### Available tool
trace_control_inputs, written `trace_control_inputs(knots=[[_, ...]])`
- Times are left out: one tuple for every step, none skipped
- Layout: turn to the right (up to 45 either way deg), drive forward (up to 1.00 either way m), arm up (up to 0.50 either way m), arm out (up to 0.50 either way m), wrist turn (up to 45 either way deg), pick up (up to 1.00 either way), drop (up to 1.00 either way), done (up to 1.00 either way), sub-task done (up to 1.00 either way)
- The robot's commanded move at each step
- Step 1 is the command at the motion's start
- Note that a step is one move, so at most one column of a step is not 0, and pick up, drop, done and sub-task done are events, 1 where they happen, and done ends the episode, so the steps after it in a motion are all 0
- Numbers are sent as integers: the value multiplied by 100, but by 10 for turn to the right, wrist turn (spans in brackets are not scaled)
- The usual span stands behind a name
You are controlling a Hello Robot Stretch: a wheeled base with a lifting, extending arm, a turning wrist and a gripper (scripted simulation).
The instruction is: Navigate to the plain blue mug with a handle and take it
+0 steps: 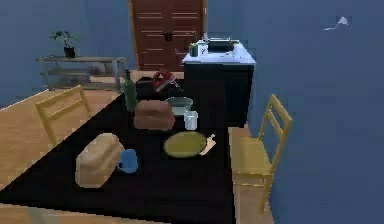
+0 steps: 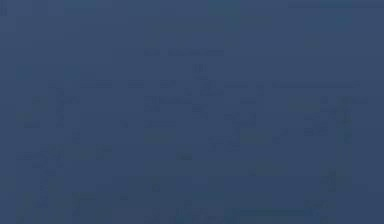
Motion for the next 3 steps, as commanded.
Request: trace_control_inputs(knots=[[-450, 0, 0, 0, 0, 0, 0, 0, 0], [-450, 0, 0, 0, 0, 0, 0, 0, 0], [-180, 0, 0, 0, 0, 0, 0, 0, 0]])
